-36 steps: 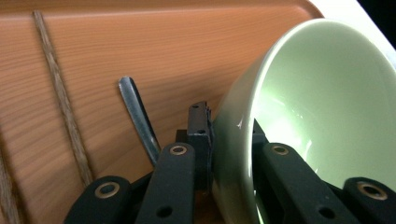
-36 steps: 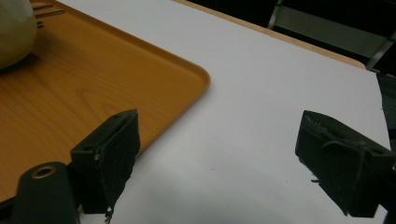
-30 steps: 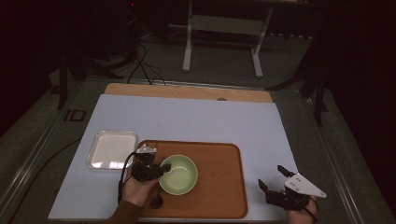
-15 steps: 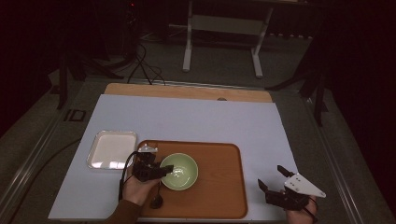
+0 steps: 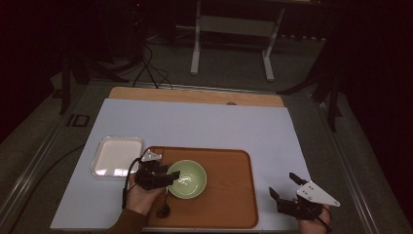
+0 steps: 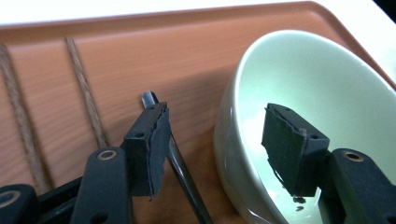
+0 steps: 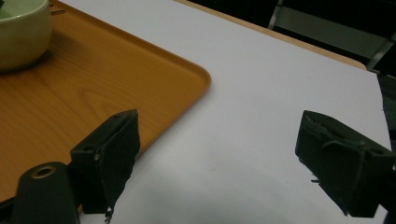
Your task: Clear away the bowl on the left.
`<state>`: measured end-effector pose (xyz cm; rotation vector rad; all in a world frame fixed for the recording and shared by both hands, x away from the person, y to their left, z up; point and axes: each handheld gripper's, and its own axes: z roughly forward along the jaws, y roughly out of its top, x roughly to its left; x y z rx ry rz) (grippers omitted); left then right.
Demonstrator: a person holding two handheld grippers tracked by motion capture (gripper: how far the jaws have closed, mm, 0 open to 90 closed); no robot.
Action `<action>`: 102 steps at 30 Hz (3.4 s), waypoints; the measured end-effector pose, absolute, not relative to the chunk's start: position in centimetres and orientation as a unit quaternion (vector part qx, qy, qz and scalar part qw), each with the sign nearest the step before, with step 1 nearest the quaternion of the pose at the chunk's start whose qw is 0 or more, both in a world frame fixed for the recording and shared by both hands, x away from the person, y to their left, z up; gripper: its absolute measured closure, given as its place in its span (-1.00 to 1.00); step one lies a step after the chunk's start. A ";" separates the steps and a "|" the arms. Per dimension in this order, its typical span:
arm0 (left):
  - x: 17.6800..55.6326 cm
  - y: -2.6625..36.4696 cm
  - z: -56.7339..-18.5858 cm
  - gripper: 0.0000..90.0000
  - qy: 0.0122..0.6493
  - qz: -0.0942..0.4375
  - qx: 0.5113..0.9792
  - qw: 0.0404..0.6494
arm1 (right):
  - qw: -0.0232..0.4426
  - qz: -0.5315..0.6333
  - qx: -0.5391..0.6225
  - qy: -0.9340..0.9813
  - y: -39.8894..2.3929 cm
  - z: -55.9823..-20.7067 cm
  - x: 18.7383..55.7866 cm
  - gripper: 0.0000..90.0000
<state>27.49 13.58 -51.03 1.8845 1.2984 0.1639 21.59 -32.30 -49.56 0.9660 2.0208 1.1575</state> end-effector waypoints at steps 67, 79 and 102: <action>25.8 29.8 -48.3 -0.20 0.630 0.320 0.586 0.396 | 0.302 0.432 0.361 0.769 -32.1 -49.7 21.8 -0.69; 25.8 30.7 -48.6 -0.20 0.638 0.320 0.578 0.396 | 0.303 0.433 0.363 0.768 -32.1 -49.7 21.8 -0.69; 27.0 32.7 -50.7 -0.20 0.663 0.276 0.589 0.371 | 0.302 0.426 0.363 0.772 -31.6 -49.7 22.2 -0.69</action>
